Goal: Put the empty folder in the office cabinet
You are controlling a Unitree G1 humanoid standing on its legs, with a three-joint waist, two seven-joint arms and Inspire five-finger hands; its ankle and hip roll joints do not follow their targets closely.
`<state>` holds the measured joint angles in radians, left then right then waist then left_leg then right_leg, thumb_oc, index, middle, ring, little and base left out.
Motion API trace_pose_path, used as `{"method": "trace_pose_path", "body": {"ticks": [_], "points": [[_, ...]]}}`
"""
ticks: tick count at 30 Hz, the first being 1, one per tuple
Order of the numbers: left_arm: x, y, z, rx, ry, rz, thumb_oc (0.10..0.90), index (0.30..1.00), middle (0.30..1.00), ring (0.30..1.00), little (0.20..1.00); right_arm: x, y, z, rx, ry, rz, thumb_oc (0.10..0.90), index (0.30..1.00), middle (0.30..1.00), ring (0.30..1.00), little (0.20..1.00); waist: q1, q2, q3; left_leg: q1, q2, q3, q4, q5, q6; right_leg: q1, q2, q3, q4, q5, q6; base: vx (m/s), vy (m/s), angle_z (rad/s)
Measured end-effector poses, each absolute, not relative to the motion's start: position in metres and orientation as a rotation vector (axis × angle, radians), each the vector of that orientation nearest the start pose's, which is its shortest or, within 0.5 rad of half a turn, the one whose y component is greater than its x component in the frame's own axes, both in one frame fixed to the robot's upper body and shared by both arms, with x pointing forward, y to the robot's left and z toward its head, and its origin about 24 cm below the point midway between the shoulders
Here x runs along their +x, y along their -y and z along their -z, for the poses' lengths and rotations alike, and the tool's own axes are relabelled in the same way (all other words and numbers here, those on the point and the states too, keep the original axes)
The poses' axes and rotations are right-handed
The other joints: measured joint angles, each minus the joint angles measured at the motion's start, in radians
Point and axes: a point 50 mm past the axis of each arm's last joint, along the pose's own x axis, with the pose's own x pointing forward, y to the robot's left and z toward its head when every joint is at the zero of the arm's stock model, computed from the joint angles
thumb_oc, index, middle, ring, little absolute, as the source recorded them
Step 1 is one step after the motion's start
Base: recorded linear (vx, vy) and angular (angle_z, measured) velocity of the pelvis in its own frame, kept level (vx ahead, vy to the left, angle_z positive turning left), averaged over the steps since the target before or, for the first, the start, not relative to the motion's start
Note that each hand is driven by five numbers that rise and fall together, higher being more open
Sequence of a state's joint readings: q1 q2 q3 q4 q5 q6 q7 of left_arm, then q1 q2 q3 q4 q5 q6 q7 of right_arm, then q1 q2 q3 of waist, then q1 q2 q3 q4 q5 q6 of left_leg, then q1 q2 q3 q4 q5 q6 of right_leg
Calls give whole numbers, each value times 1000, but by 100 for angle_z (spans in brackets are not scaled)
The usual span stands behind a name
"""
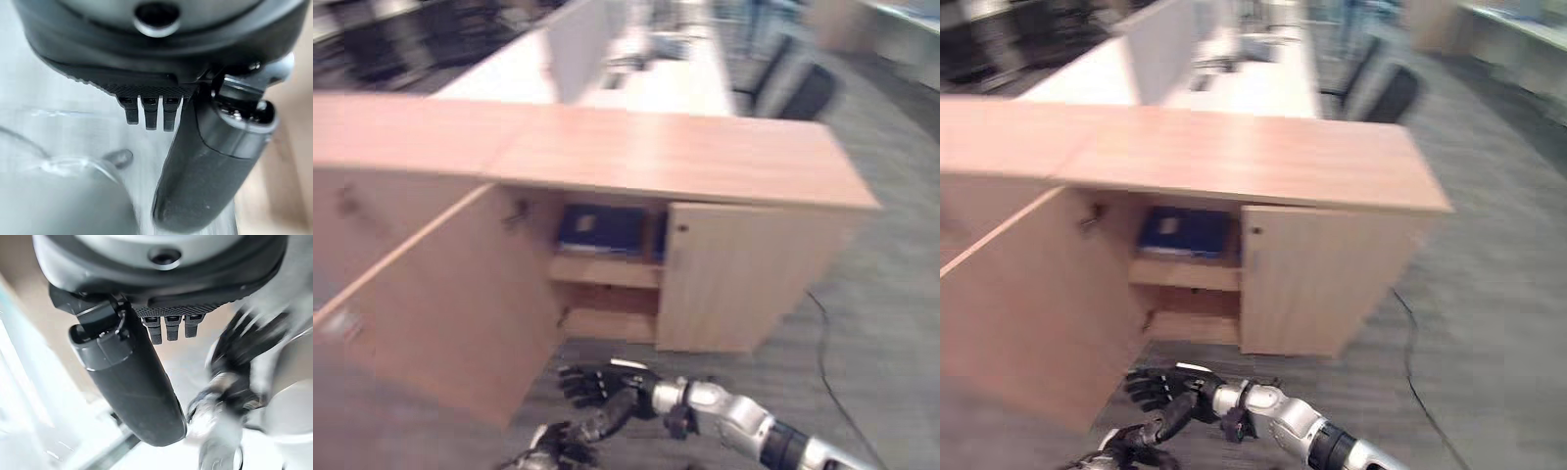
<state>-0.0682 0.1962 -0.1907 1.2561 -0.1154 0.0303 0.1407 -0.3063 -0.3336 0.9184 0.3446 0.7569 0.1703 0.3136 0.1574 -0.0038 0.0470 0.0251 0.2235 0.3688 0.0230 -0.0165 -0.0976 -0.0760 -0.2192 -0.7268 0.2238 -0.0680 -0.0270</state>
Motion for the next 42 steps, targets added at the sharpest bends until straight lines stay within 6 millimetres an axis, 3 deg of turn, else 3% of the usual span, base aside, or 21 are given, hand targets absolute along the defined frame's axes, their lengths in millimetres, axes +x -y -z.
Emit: {"method": "trace_pose_path", "body": {"ticks": [1, 2, 3, 6, 7, 10, 15, 16, 17, 18, 19, 20, 21, 22, 23, 25, 27, 32, 33, 35, 42], "points": [[98, -217, 164, 280, -1239, -144, 800, 900, 900, 900, 900, 210, 43, 36, 137, -645, -1016, 800, 900, 900, 900, 900, 1, 33, -8, 43, 6, -3, -32, 58, 0, 15, 18, -18, -14, 12, 11, -55, 373, 55], [98, -217, 164, 280, -1239, -144, 800, 900, 900, 900, 900, 210, 43, 36, 137, -645, -1016, 800, 900, 900, 900, 900, 1, 33, -8, 43, 6, -3, -32, 58, 0, 15, 18, -18, -14, 12, 11, -49, 297, 48], [83, -219, 166, 279, -1271, -148, 800, 900, 900, 900, 900, 213, 50, 38, 154, -646, -970, 800, 900, 900, 900, 900, 39, 53, -18, 63, -21, -11, -98, 72, -31, 20, -7, -45, -7, 38, 19, -38, 201, 47], [75, -216, 167, 278, -1262, -101, 800, 900, 900, 900, 900, 208, 54, 43, 197, -659, -929, 800, 900, 900, 900, 900, 61, 46, -20, 63, -64, -69, -94, 57, -8, 84, -50, -108, -27, 62, 52, -68, 300, 71], [84, -212, 166, 283, -1229, -79, 800, 900, 900, 900, 900, 206, 57, 46, 219, -666, -901, 800, 900, 900, 900, 900, 63, 43, -22, 64, -82, -91, -93, 51, 2, 96, -62, -125, -38, 72, 68, -62, 380, 53], [83, -222, 167, 260, -1283, -103, 800, 900, 900, 900, 900, 198, 68, 57, 291, -690, -809, 800, 900, 900, 900, 900, 69, 39, -24, 49, -147, -148, -91, 46, 42, 132, -136, -183, -31, 99, 98, -36, 346, 63], [72, -233, 166, 281, -1298, -127, 800, 900, 900, 900, 900, 175, 119, 106, 239, -850, -519, 800, 900, 900, 900, 900, 65, 31, -28, 22, -238, -226, -66, 38, 100, 177, -214, -229, -55, 149, 117, -19, 168, 63], [69, -235, 167, 242, -1309, -165, 800, 900, 900, 900, 900, 159, 141, 131, 262, -956, -286, 800, 900, 900, 900, 900, 43, 26, -29, -8, -259, -280, -40, 38, 112, 179, -217, -120, -46, 146, 109, 18, 89, 106], [71, -235, 166, 213, -1301, -185, 800, 900, 900, 900, 900, 154, 150, 139, 278, -999, -182, 800, 900, 900, 900, 900, 34, 28, -27, -13, -262, -304, -38, 39, 123, 166, -211, -52, -37, 140, 115, 45, 89, 96], [69, -235, 167, 183, -1304, -210, 800, 900, 900, 900, 900, 145, 163, 148, 276, -1060, -62, 800, 900, 900, 900, 900, 36, 34, -24, -19, -261, -324, -40, 40, 135, 148, -192, 55, -52, 83, 153, 65, 91, 39], [67, -235, 167, 160, -1309, -230, 800, 900, 900, 900, 900, 139, 172, 152, 273, -1088, -1, 800, 900, 900, 900, 900, 35, 42, -20, -23, -260, -329, -44, 41, 139, 133, -176, 111, -67, 51, 173, 19, 105, 24], [65, -236, 167, 126, -1314, -260, 800, 900, 900, 900, 900, 131, 183, 156, 292, -1112, 88, 800, 900, 900, 900, 900, 29, 41, -18, -23, -260, -347, -49, 42, 149, 123, -140, 185, -96, 32, 193, 32, 105, 87], [63, -241, 167, 88, -1328, -314, 800, 900, 900, 900, 900, 106, 201, 166, 335, -1208, 321, 800, 900, 900, 900, 900, -26, 39, -15, -24, -268, -407, -54, 62, 139, 148, -57, 355, -226, 21, 207, 56, 95, 109], [65, -244, 166, 58, -1315, -345, 800, 900, 900, 900, 900, 92, 208, 169, 356, -1250, 426, 800, 900, 900, 900, 900, -32, 20, -17, -13, -285, -428, -70, 74, 133, 161, -57, 366, -247, 76, 197, 80, 45, 123], [65, -243, 166, 36, -1303, -363, 800, 900, 900, 900, 900, 85, 218, 169, 311, -1270, 472, 800, 900, 900, 900, 900, -33, 22, -21, 1, -289, -438, -91, 86, 121, 172, -60, 350, -252, 107, 201, 86, 33, 44], [60, -242, 166, -90, -1271, -461, 800, 900, 900, 900, 900, 73, 236, 167, 320, -1291, 589, 800, 900, 900, 900, 900, -30, 26, -24, 9, -277, -428, -104, 89, 103, 183, -48, 342, -281, 111, 200, 106, 41, 4], [63, -251, 163, -296, -1195, -629, 800, 900, 900, 900, 900, 43, 251, 167, 333, -1332, 689, 800, 900, 900, 900, 900, -34, 30, -30, 11, -268, -425, -104, 87, 97, 191, -35, 341, -301, 119, 195, 96, 34, -5], [107, -276, 139, -346, -966, -626, 800, 900, 900, 900, 900, -10, 255, 168, 292, -1481, 697, 800, 900, 900, 900, 900, -59, 24, -43, 8, -266, -420, -108, 85, 94, 190, -32, 342, -304, 130, 183, 49, 9, -4], [114, -282, 133, -345, -919, -628, 800, 900, 900, 900, 900, -13, 255, 167, 284, -1486, 698, 800, 900, 900, 900, 900, -66, 23, -44, 9, -266, -417, -108, 85, 93, 193, -32, 344, -308, 136, 184, 41, 4, -21], [165, -312, 97, -266, -721, -594, 800, 900, 900, 900, 900, -25, 260, 165, 285, -1520, 708, 800, 900, 900, 900, 900, -121, 6, -55, 17, -264, -393, -109, 80, 88, 187, -34, 365, -310, 144, 189, 71, 3, -25], [208, -326, 65, -38, -673, -473, 800, 900, 900, 900, 900, -12, 261, 166, 353, -1445, 720, 800, 900, 900, 900, 900, -202, 14, -67, 42, -258, -319, -110, 68, 91, 170, -42, 399, -316, 166, 192, 36, 17, -31]]}}
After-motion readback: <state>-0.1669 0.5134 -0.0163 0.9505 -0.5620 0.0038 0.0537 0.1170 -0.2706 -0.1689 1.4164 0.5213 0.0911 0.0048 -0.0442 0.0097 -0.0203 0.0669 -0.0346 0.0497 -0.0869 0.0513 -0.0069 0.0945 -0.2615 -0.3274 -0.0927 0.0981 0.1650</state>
